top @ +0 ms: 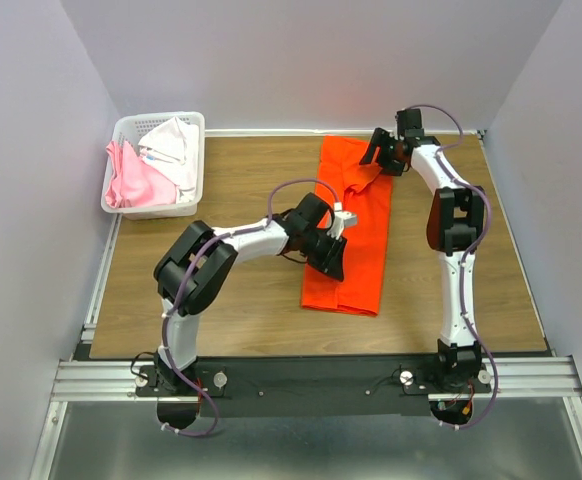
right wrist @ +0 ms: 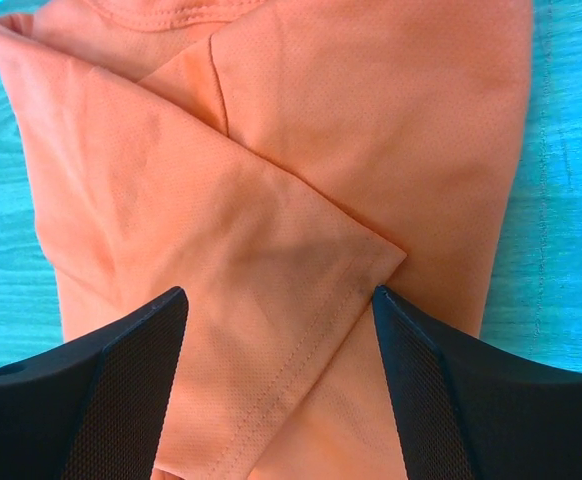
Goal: Fold and stack the t-shirts
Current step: Fold the tshirt
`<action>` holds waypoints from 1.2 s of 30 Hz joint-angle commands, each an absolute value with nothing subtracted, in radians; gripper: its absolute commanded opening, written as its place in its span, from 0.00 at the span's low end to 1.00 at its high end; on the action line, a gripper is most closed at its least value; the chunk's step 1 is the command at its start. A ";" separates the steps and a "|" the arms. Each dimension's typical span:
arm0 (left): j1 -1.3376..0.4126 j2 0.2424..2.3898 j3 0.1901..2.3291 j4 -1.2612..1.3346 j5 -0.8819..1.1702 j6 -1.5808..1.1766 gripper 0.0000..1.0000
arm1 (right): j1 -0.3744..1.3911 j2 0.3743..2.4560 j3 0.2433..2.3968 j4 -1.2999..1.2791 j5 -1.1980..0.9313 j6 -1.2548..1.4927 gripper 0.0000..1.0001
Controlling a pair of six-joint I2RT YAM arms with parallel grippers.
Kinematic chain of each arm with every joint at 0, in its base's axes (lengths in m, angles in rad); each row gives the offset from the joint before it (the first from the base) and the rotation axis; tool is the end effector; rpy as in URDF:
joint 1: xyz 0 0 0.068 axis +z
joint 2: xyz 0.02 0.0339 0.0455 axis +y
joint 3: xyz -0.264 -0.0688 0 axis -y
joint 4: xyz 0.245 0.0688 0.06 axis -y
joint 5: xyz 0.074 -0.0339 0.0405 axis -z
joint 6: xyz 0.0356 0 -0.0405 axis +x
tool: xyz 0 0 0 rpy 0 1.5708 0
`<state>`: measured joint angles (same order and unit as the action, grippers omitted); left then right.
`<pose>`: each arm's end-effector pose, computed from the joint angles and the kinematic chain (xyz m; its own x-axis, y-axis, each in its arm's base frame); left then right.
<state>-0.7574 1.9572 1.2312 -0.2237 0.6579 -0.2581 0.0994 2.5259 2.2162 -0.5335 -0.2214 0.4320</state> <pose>0.2771 -0.2920 0.1572 -0.7761 0.4559 -0.4357 0.6248 0.4622 -0.6293 0.5559 0.0633 0.1672 -0.7762 0.3331 -0.5353 0.0912 0.8995 0.4274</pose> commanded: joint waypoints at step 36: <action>-0.569 1.528 0.986 -0.265 0.457 -0.227 0.41 | 0.425 1.364 0.802 -0.614 -0.045 0.730 0.79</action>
